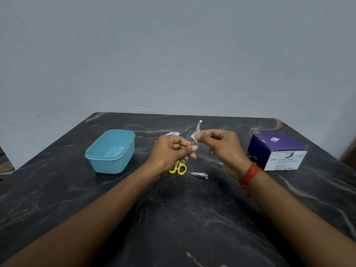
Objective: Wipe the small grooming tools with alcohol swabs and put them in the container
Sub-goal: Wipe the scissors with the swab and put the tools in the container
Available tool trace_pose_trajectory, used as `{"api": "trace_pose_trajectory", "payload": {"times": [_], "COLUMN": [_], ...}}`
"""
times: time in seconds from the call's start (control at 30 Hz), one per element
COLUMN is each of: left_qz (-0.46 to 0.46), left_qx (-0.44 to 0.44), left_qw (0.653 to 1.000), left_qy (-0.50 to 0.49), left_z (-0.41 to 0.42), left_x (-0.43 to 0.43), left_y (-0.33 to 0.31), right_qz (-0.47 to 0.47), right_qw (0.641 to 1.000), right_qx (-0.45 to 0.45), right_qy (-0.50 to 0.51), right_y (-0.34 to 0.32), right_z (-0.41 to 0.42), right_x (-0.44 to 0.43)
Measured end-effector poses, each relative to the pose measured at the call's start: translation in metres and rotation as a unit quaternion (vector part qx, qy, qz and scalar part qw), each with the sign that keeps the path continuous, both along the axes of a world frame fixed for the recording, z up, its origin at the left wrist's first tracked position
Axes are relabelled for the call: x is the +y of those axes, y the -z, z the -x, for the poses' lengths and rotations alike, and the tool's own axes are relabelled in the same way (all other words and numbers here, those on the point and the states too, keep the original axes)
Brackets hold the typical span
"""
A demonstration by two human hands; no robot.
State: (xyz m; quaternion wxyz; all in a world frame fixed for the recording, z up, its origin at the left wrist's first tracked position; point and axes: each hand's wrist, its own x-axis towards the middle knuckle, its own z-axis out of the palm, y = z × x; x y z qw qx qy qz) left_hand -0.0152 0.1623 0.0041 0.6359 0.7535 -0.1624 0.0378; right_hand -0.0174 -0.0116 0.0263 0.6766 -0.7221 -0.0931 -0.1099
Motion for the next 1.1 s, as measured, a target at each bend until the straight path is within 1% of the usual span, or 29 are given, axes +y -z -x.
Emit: {"api": "trace_pose_trajectory", "payload": {"times": [0.2,0.37,0.47,0.57,0.63,0.77,0.93,1.1], "left_qz": [-0.01,-0.02,0.022,0.089,0.107,0.112,0.077,0.081], "left_qx": [0.004,0.05,0.101,0.169,0.186,0.178,0.146,0.125], "left_qw": [1.0,0.996,0.99,0.97,0.965,0.97,0.984,0.986], "left_qy": [0.008,0.065,0.097,0.15,0.154,0.119,0.072,0.078], "left_z": [0.0,0.004,0.007,0.008,0.008,0.007,0.006,0.001], "left_x": [0.001,-0.001,-0.001,0.002,0.003,0.001,0.002,0.003], "left_y": [-0.001,-0.001,-0.002,-0.003,-0.003,-0.004,-0.004,-0.001], "right_qz": [0.001,-0.033,-0.057,-0.083,-0.084,-0.082,-0.048,-0.048], "right_qw": [1.0,0.999,0.998,0.996,0.995,0.996,0.999,0.995], "right_qx": [-0.001,0.011,0.016,0.024,0.031,0.024,-0.01,-0.057], "right_qy": [-0.001,0.013,-0.002,-0.031,-0.045,-0.03,0.021,0.061], "right_y": [0.0,-0.004,-0.005,-0.006,-0.006,-0.005,-0.004,-0.004], "right_z": [0.0,-0.002,-0.002,-0.003,-0.005,-0.006,-0.007,-0.005], "right_x": [0.0,-0.006,-0.007,-0.007,-0.009,-0.009,-0.008,-0.007]}}
